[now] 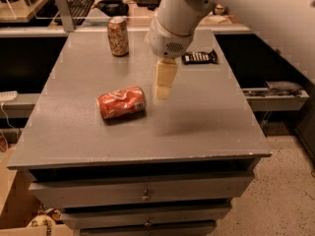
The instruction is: Knock coke can over
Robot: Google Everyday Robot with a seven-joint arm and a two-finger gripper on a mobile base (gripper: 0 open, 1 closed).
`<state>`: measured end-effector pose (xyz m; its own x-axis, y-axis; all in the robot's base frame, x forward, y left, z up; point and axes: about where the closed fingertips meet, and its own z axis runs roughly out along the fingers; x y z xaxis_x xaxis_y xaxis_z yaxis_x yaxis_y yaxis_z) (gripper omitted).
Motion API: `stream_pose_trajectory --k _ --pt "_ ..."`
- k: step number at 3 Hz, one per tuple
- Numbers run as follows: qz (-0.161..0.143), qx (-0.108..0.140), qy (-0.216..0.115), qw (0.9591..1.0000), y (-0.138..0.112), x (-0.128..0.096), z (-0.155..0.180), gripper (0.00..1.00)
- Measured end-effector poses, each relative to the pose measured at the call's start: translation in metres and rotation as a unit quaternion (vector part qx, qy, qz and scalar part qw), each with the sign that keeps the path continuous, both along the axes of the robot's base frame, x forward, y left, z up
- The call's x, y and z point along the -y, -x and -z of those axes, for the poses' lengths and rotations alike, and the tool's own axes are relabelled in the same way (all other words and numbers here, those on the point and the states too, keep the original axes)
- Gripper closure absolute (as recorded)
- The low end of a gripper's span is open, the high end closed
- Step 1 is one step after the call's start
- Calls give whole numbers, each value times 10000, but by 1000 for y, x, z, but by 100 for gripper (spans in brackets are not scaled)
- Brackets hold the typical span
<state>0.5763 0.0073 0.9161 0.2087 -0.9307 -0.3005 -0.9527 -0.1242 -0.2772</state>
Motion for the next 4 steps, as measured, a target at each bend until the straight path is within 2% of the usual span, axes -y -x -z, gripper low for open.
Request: stream_pose_trajectory --k 1,2,3,4 --pt "268 107 -728 9969 4 47 -21 0" --pt "473 686 -1461 9858 19 120 -101 0" --pt "545 1160 -1580 9791 23 154 -155 0" --pt "552 1402 -1637 9749 24 161 -180 0"
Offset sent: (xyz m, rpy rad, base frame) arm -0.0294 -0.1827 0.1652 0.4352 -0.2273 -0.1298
